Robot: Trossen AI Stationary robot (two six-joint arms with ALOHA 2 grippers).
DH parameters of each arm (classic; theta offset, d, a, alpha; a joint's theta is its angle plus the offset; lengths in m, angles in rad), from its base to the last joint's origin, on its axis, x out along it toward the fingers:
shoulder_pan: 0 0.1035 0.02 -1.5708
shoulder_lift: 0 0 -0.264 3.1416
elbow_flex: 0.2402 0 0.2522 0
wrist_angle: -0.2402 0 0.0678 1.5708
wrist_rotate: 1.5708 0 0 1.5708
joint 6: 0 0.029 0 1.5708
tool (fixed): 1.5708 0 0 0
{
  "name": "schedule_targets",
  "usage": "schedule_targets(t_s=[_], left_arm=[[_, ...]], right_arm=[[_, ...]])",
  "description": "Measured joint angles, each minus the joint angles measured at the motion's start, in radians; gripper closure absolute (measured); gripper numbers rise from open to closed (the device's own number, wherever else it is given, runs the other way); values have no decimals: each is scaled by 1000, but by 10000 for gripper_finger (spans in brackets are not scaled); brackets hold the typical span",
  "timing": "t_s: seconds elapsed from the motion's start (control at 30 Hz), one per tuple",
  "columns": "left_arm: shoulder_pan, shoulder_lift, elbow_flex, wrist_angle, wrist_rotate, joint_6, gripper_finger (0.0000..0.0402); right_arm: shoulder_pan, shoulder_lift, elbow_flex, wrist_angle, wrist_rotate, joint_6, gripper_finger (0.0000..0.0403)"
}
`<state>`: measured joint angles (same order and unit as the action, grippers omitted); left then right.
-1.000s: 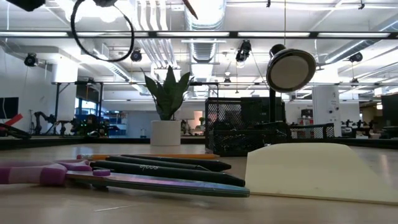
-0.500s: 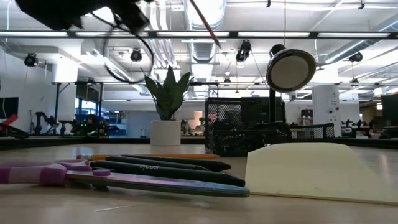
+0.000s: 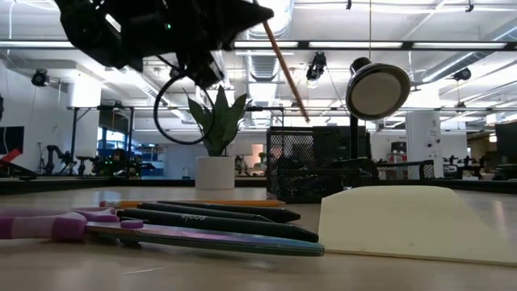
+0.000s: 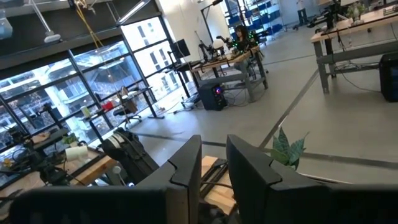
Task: Pick and place office supplies into organizer
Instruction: Put the left orange pencil into the black desk organizer
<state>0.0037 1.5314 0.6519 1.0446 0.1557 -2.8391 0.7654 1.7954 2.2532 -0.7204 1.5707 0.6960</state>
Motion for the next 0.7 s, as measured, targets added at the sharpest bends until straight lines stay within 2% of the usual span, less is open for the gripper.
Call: schedule_targets(t_s=[0.27, 0.7], left_arm=[[45, -3, -2, -113, -4, -3, 389], [79, 38, -12, -121, 25, -8, 385]], right_arm=[[0, 0, 0, 0, 0, 0, 327], [0, 0, 0, 0, 0, 0, 333]])
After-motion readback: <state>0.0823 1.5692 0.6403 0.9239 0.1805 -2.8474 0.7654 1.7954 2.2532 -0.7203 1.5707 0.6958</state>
